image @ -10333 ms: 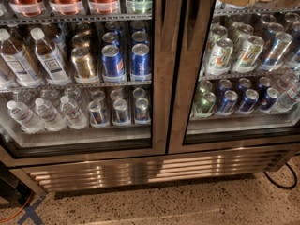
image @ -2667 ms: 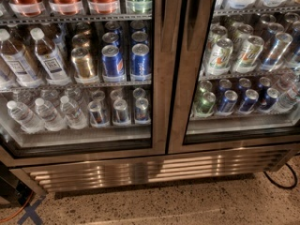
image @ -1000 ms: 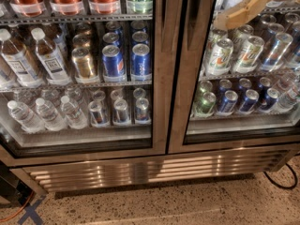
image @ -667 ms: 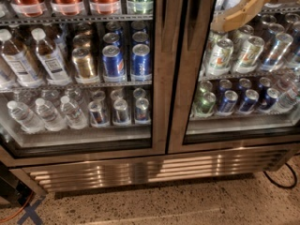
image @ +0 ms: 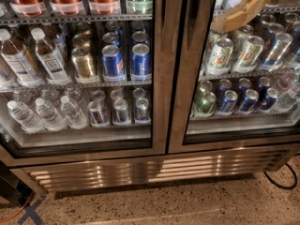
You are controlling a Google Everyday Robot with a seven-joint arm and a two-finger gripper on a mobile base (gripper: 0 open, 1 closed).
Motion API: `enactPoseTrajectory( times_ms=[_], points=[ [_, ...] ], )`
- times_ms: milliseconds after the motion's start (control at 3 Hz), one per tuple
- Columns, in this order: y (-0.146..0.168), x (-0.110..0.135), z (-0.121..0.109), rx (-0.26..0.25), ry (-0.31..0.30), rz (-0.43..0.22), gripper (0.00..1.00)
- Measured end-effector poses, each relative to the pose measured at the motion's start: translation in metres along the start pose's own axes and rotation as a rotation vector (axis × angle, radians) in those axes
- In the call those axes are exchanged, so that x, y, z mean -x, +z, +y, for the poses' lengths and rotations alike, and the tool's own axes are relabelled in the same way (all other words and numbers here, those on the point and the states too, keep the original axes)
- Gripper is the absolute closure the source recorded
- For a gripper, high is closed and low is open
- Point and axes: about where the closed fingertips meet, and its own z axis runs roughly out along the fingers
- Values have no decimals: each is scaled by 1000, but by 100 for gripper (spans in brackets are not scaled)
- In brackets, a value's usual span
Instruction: Open right fridge door
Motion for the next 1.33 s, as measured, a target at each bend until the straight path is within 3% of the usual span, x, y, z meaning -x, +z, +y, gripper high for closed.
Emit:
enactPoseTrajectory(
  times_ms=[667, 1333],
  points=[
    [13, -6, 14, 44, 53, -51, 0],
    [20, -32, 30, 69, 158, -124, 0]
  ],
)
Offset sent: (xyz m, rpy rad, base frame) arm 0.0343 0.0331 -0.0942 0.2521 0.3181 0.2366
